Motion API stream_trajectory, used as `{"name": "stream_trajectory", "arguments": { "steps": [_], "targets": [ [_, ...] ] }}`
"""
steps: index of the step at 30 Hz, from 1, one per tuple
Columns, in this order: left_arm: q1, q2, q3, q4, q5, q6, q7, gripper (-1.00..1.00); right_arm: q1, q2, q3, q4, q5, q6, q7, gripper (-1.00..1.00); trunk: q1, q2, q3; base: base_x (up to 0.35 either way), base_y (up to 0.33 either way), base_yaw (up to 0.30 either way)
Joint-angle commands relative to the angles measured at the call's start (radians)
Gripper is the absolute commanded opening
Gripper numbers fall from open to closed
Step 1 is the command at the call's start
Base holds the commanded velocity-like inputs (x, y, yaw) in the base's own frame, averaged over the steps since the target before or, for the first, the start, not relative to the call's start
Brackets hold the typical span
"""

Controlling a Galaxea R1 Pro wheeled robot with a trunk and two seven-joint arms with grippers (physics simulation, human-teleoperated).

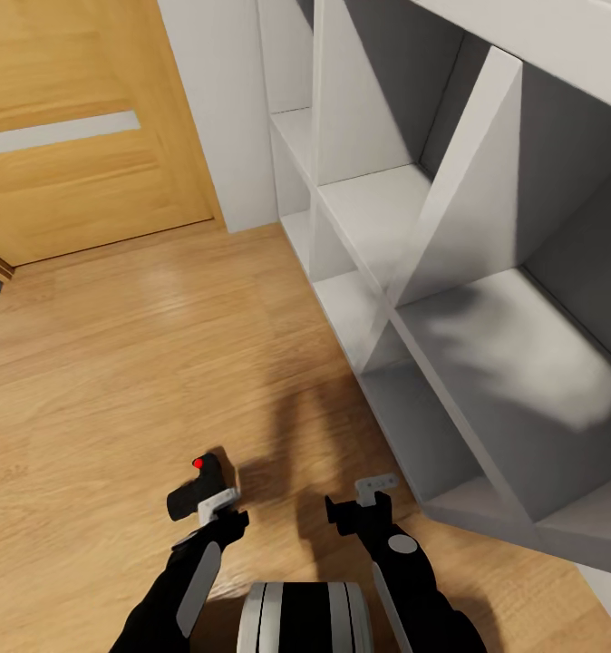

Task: Attach the digital camera to the camera tripod in the bedroom.

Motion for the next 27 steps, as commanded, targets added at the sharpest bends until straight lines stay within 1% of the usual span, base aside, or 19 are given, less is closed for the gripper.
{"name": "stream_trajectory", "arguments": {
  "steps": [1, 6, 7, 13, 19, 27],
  "targets": [
    [0.000, -0.001, 0.001, 0.000, 0.010, 0.003, 0.006, 1.00, 0.000, 0.000, 0.001, -0.001, 0.010, 0.007, -0.001, 1.00, 0.000, 0.000, -0.001, 0.000, 0.000, 0.000],
    [-0.006, -0.002, -0.001, 0.030, 0.008, -0.004, 0.006, 1.00, 0.000, 0.000, 0.001, -0.001, 0.010, 0.007, -0.004, 1.00, 0.000, 0.000, -0.001, 0.000, 0.000, 0.000],
    [-0.011, -0.002, -0.002, 0.054, 0.007, -0.007, 0.006, 1.00, 0.000, 0.000, 0.001, -0.001, 0.010, 0.007, -0.006, 1.00, 0.000, 0.000, -0.001, 0.000, 0.000, 0.000],
    [-0.027, -0.002, -0.004, 0.109, 0.005, -0.046, 0.007, 1.00, 0.000, 0.000, 0.003, 0.002, 0.010, 0.006, -0.009, 1.00, 0.000, 0.000, -0.001, 0.000, 0.000, 0.000],
    [-0.033, 0.000, -0.004, 0.137, 0.005, -0.070, 0.007, 1.00, 0.000, 0.000, 0.003, 0.003, 0.010, 0.005, -0.010, 1.00, 0.000, 0.000, -0.001, 0.000, 0.000, 0.000],
    [-0.035, 0.002, -0.004, 0.150, 0.003, -0.081, 0.007, 1.00, 0.000, 0.000, 0.003, 0.003, 0.010, 0.005, -0.010, 1.00, 0.000, 0.000, -0.001, 0.000, 0.000, 0.000]
  ]
}}
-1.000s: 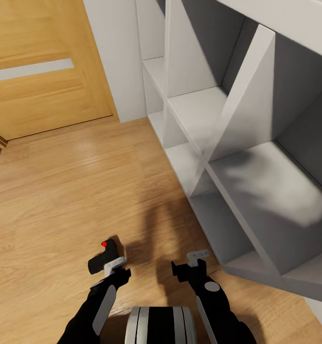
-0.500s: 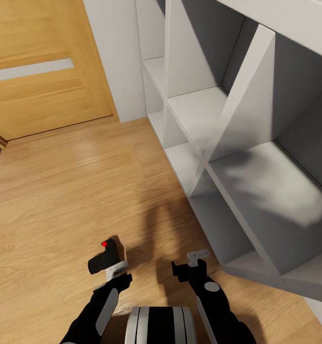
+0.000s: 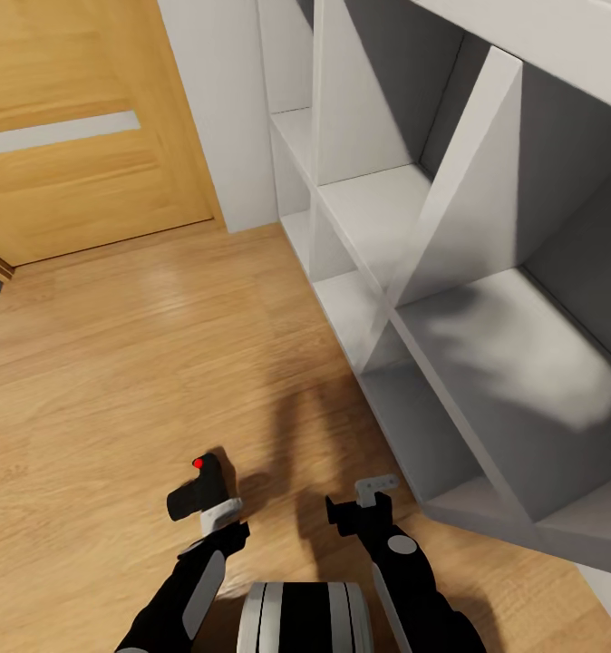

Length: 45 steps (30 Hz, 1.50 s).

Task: Attach the digital camera to the camera tripod in the bedroom.

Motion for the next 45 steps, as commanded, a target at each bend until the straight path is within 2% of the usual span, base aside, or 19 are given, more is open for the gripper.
{"name": "stream_trajectory", "arguments": {
  "steps": [1, 22, 27, 29, 40, 44, 45],
  "targets": [
    [0.000, 0.000, 0.000, -0.001, 0.008, 0.004, 0.005, 1.00, 0.000, 0.000, 0.001, -0.001, 0.010, 0.007, -0.001, 1.00, 0.000, 0.000, -0.001, 0.000, 0.000, 0.000],
    [0.000, -0.002, 0.003, -0.008, 0.008, -0.001, 0.007, 1.00, 0.000, 0.000, 0.000, 0.002, 0.010, 0.007, -0.001, 1.00, 0.000, 0.000, -0.001, 0.000, 0.000, 0.000],
    [0.000, -0.004, 0.003, 0.012, 0.011, -0.060, 0.007, 1.00, 0.000, 0.000, 0.000, 0.002, 0.010, 0.007, -0.001, 1.00, 0.000, 0.000, -0.001, 0.000, 0.000, 0.000],
    [-0.002, -0.004, 0.002, 0.040, 0.011, -0.108, 0.006, 1.00, 0.000, 0.000, 0.000, 0.003, 0.010, 0.007, -0.001, 1.00, 0.000, 0.000, -0.001, 0.000, 0.000, 0.000],
    [-0.008, -0.004, 0.002, 0.080, 0.008, -0.158, 0.004, 1.00, 0.000, 0.000, 0.000, 0.003, 0.009, 0.004, -0.001, 1.00, 0.000, 0.000, -0.001, 0.000, 0.000, 0.000],
    [-0.009, -0.004, 0.001, 0.091, 0.008, -0.213, 0.003, 1.00, 0.000, 0.000, 0.000, 0.003, 0.009, 0.003, -0.001, 1.00, 0.000, 0.000, -0.001, 0.000, 0.000, 0.000],
    [-0.012, -0.004, -0.001, 0.119, 0.008, -0.257, -0.001, 1.00, 0.000, 0.000, 0.000, 0.003, 0.009, 0.002, -0.001, 1.00, 0.000, 0.000, -0.001, 0.000, 0.000, 0.000]
  ]
}}
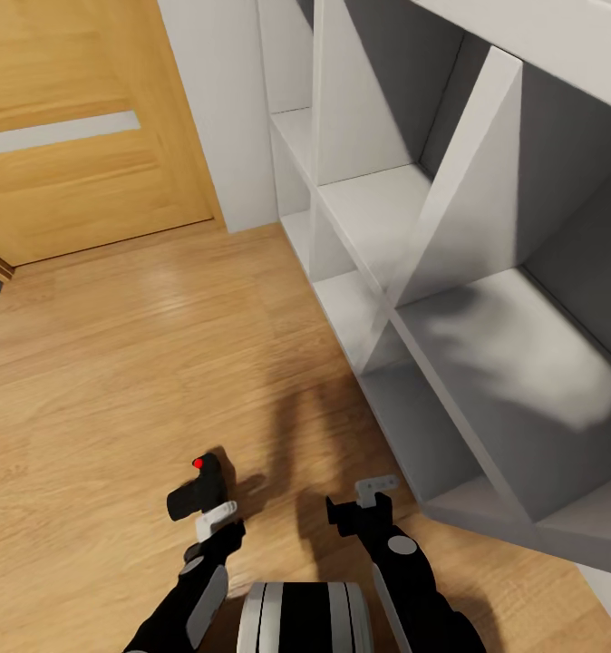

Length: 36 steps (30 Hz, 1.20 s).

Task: Attach the digital camera to the camera tripod in the bedroom.

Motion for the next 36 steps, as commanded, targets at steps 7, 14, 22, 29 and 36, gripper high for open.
{"name": "stream_trajectory", "arguments": {
  "steps": [7, 14, 22, 29, 36],
  "targets": [
    [-0.033, -0.001, -0.031, 0.086, -0.024, -0.029, -0.001, 1.00, 0.000, 0.000, 0.001, -0.001, 0.010, 0.007, -0.001, 1.00, 0.000, 0.000, -0.001, 0.000, 0.000, 0.000],
    [-0.042, -0.001, -0.052, 0.115, -0.058, -0.074, -0.001, 1.00, 0.000, 0.000, 0.001, -0.001, 0.010, 0.007, -0.001, 1.00, 0.000, 0.000, -0.001, 0.000, 0.000, 0.000],
    [-0.043, -0.002, -0.058, 0.128, -0.066, -0.121, -0.004, 1.00, 0.000, 0.000, 0.001, -0.001, 0.010, 0.007, -0.001, 1.00, 0.000, 0.000, -0.001, 0.000, 0.000, 0.000],
    [-0.043, -0.002, -0.058, 0.132, -0.068, -0.140, -0.006, 1.00, 0.000, 0.000, 0.001, 0.001, 0.010, 0.007, -0.001, 1.00, 0.000, 0.000, -0.001, 0.000, 0.000, 0.000],
    [-0.043, -0.001, -0.058, 0.138, -0.067, -0.193, -0.006, 1.00, 0.000, 0.000, 0.000, 0.002, 0.008, 0.008, -0.001, 1.00, 0.000, 0.000, -0.001, 0.000, 0.000, 0.000]
  ]
}}
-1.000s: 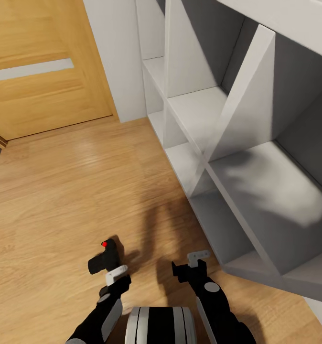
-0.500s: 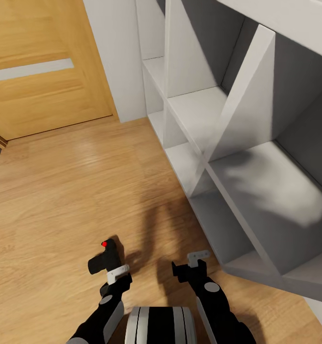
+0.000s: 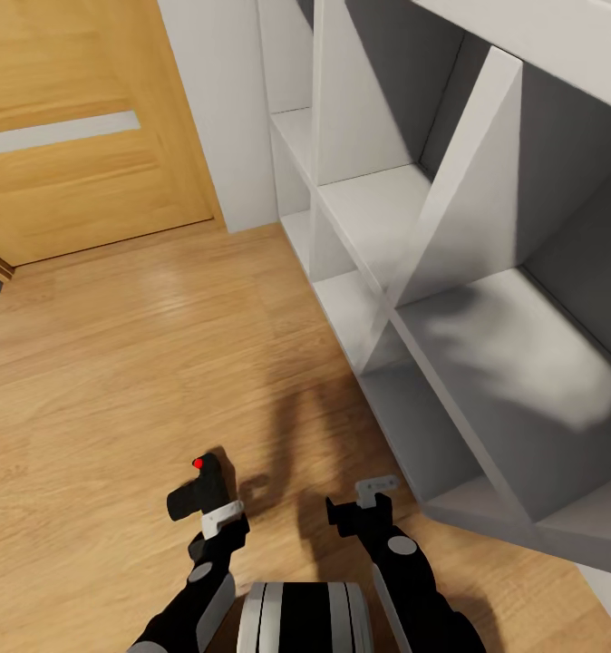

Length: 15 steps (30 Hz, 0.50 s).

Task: Attach the digital camera to the camera tripod in the bedroom.

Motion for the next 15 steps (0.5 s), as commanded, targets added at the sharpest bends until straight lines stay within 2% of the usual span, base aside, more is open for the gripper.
{"name": "stream_trajectory", "arguments": {
  "steps": [1, 15],
  "targets": [
    [0.000, 0.001, -0.006, 0.001, 0.009, -0.007, 0.005, 1.00, 0.000, 0.000, 0.001, -0.001, 0.010, 0.007, -0.001, 1.00, 0.000, 0.000, -0.001, 0.000, 0.000, 0.000],
    [0.000, 0.001, -0.006, 0.009, 0.017, -0.020, 0.007, 1.00, 0.000, 0.000, 0.001, -0.001, 0.011, 0.007, -0.002, 1.00, 0.000, 0.000, -0.001, 0.000, 0.000, 0.000]
  ]
}}
